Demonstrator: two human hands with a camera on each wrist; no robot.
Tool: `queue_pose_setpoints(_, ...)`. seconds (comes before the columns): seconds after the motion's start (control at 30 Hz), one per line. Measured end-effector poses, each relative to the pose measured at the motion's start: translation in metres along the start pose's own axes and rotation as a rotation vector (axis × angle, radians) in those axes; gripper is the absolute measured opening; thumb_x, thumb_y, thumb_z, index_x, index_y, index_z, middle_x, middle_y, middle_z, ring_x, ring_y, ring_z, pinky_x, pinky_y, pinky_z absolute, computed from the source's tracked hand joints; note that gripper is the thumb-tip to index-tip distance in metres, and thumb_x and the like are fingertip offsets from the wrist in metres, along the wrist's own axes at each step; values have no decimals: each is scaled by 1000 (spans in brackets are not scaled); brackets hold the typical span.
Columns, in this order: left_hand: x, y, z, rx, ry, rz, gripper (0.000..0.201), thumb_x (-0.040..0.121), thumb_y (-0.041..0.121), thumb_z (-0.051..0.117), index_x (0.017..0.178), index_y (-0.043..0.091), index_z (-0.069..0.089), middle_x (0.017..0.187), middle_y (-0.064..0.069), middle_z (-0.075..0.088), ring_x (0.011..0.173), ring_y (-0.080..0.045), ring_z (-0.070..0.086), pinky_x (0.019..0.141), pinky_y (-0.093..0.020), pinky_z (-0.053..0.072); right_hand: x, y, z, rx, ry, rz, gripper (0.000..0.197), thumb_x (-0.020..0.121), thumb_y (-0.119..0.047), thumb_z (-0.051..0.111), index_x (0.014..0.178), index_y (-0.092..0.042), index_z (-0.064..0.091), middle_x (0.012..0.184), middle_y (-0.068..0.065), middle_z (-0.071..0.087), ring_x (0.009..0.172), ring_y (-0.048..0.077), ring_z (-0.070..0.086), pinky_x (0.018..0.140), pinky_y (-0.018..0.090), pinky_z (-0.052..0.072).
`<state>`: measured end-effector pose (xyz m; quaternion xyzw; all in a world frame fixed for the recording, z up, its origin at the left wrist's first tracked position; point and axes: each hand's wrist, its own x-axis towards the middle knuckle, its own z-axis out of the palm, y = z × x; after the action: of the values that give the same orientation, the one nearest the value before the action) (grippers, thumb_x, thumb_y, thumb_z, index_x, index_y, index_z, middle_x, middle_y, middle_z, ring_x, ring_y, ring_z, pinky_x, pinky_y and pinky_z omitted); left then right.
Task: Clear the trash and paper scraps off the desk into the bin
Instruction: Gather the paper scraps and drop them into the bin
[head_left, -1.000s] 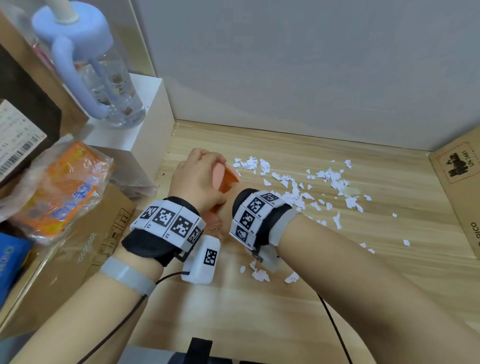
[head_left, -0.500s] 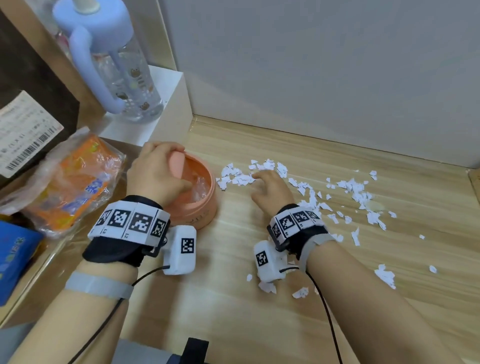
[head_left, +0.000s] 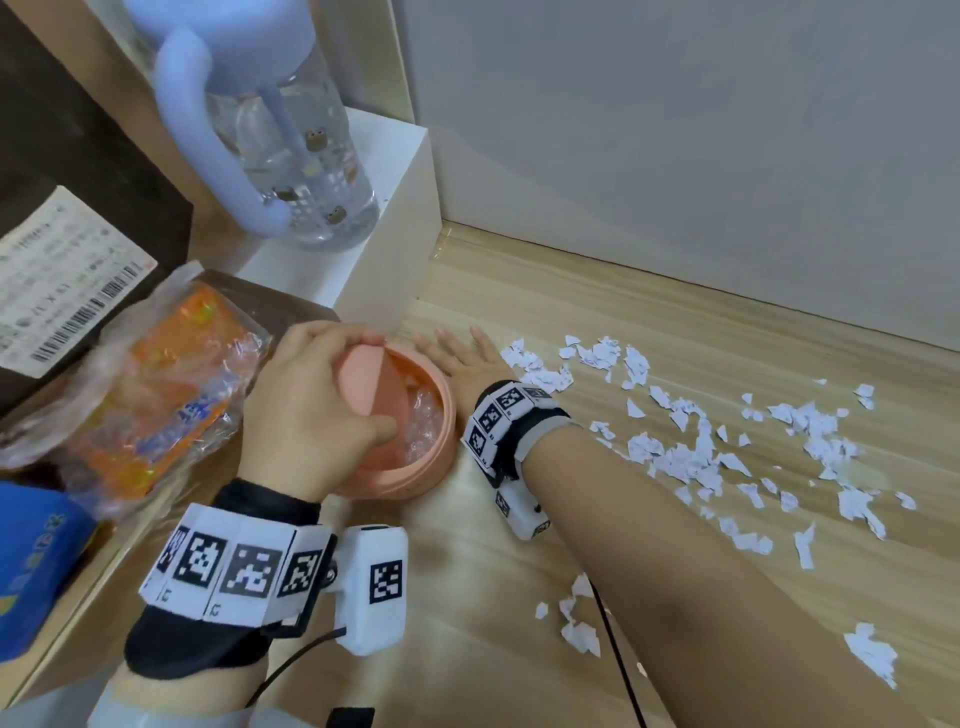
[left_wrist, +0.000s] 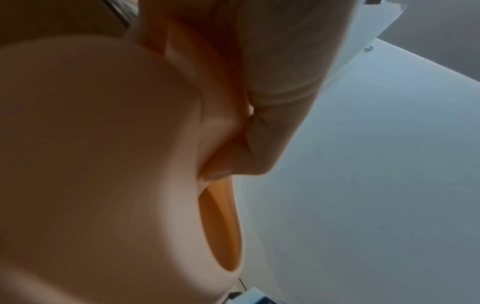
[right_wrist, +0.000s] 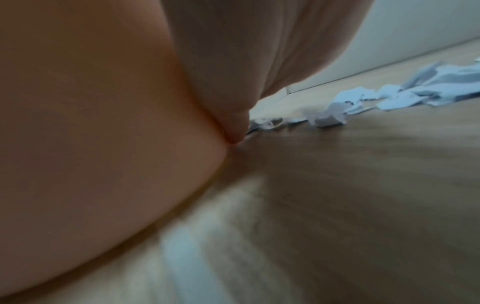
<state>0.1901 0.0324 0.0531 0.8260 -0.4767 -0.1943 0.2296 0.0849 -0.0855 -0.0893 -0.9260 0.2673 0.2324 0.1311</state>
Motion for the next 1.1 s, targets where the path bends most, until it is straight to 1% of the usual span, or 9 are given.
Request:
queue_pose_setpoints(0.17,2,9,5,-28,14,-11,64,54,6,76,111,29,59,123,4,47,110,-17,48,87,-26,33,-22,24,18,193,-3,176,60,96,-44,21,143,-27,-12,154,-6,-21,143,15,-15,116,42,-6)
queue_pose_setpoints(0.37,0,24,11,-2,-59,27,64,57,11,77,114,32,56,127,0,46,116,-29,48,96,-41,38,-102,54,61,338,16,456,61,96,-41,18,141,-24,-20,152,-5,-26,141,12,-20,117,37,-6)
queue_pose_setpoints(0.6,-4,36,18,27,-76,82,63,58,13,77,115,31,56,127,-2,48,116,-28,48,96,-41,37,-156,67,85,396,-11,651,65,96,-43,19,141,-18,-21,151,1,-29,141,15,-21,117,39,-10)
queue_pose_setpoints(0.73,10,47,15,67,-194,175,68,58,11,77,120,27,52,131,-3,35,124,-24,36,101,-37,31,-190,89,85,544,206,732,66,94,-43,27,144,-23,-12,154,2,-21,143,21,-15,116,43,-6)
queue_pose_setpoints(0.83,15,56,14,295,-198,222,71,58,19,76,123,28,47,133,-4,28,130,-29,23,109,-55,20,-227,120,94,676,276,930,66,94,-42,34,145,-23,-3,156,6,-15,144,24,-10,116,48,-1)
queue_pose_setpoints(0.9,8,70,21,447,-95,283,67,62,26,74,123,30,46,136,-5,28,133,-29,20,109,-65,3,-247,138,102,759,297,1024,68,92,-39,39,145,-22,-1,156,6,-15,144,22,-11,116,49,-3)
queue_pose_setpoints(0.93,3,79,27,449,-33,326,62,64,27,71,121,29,47,136,-6,30,134,-28,21,109,-64,-3,-254,146,105,786,310,1052,69,92,-36,41,145,-22,0,156,5,-14,144,22,-11,116,49,-3)
queue_pose_setpoints(1.0,-5,98,48,314,16,422,52,67,27,64,117,26,51,133,-6,37,131,-28,30,112,-57,0,-264,160,111,821,338,1071,69,91,-31,43,145,-22,1,156,6,-13,144,23,-9,117,49,-1)
queue_pose_setpoints(1.1,-12,128,97,-82,-167,485,45,74,21,64,118,21,54,128,-2,43,126,-21,39,107,-30,21,-271,179,115,865,379,1076,69,90,-32,45,145,-24,4,156,6,-12,144,24,-7,116,50,2)
